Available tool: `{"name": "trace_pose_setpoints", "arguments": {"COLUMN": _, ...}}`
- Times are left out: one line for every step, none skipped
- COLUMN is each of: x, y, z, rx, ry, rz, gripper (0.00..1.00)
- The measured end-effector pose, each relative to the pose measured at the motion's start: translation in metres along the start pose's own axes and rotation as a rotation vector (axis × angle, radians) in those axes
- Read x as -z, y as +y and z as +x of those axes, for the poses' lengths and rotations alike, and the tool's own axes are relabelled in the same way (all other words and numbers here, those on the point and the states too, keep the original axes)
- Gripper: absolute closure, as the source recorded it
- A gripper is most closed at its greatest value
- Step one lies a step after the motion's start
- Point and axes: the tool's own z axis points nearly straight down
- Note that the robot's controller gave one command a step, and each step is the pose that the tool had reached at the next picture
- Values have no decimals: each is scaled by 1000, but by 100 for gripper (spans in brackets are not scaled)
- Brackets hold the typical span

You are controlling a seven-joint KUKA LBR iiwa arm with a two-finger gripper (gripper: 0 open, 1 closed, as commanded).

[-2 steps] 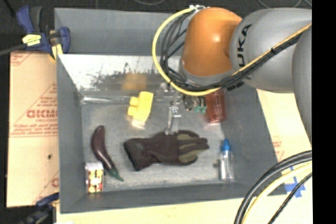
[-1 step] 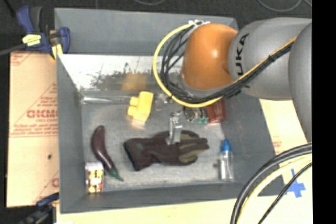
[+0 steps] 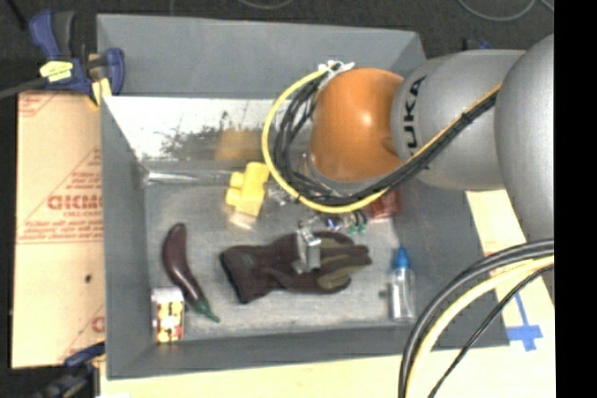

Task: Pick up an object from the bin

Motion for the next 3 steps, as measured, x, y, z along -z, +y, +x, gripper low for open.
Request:
{"name": "trace_pose_setpoints", "arguments": {"x": -33, "y": -10, "z": 16, "rx": -268, "ry": -9, "rz": -2, "gripper": 100}}
{"name": "trace_pose_setpoints", "arguments": {"x": -33, "y": -10, "z": 16, "rx": -268, "ry": -9, "rz": -2, "gripper": 100}}
{"name": "trace_pose_setpoints", "arguments": {"x": 101, "y": -14, "z": 24, "rx": -338, "ry": -13, "rz": -2, "gripper": 100}}
